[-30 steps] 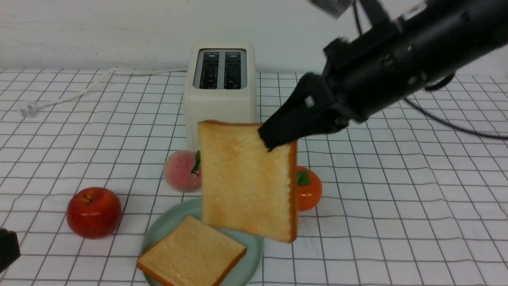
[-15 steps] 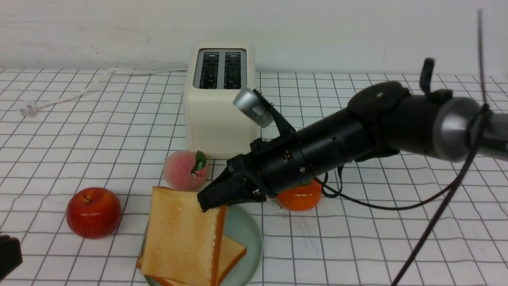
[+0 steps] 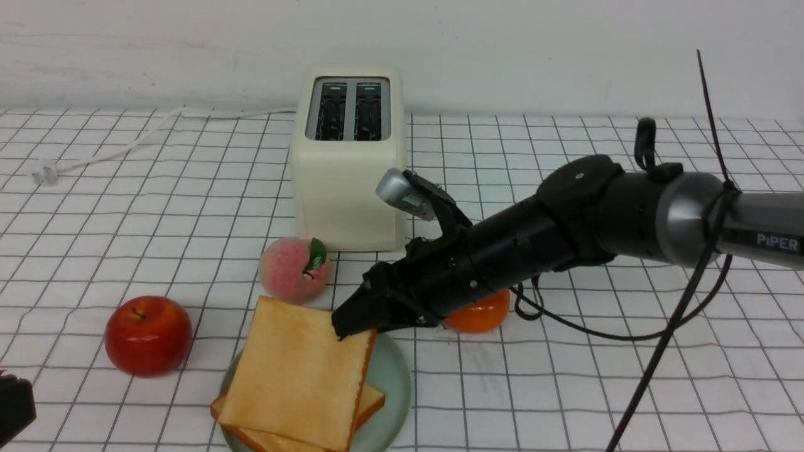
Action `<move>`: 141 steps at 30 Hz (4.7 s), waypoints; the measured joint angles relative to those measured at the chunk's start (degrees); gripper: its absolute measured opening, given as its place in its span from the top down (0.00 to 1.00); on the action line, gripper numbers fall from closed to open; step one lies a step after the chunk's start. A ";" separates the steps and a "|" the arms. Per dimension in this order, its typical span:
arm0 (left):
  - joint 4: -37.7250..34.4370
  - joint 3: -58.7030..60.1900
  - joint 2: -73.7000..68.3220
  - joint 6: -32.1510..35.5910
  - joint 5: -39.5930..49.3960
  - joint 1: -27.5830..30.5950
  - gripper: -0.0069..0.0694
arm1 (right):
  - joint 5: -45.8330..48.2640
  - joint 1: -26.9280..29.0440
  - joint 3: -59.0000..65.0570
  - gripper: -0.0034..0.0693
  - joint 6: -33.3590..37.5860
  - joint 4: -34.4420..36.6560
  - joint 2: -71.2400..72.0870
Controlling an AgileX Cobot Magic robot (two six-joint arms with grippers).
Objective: Take toasted bread from bread machine on white checkered table place on plate.
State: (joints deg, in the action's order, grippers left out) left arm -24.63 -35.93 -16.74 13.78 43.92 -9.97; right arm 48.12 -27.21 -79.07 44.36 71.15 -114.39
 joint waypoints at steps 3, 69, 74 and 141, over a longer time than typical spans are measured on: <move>0.00 0.00 0.00 0.00 0.16 0.00 0.93 | 1.24 1.60 0.00 0.35 -0.52 -0.97 0.00; 15.43 27.43 17.54 -16.28 -33.72 -2.80 0.91 | -29.84 7.09 70.75 0.92 -76.24 -95.15 102.42; 15.43 27.43 17.54 -16.28 -33.72 -2.83 0.90 | -30.30 15.19 75.99 0.97 -77.32 -92.89 106.98; 15.43 27.43 17.54 -16.28 -33.13 -2.83 0.84 | -25.88 24.37 80.08 0.95 -50.71 -68.09 114.96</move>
State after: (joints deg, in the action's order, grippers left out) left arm -9.20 -8.50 0.80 -2.50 10.79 -12.80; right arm 22.25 -2.84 1.00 -6.34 3.05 0.57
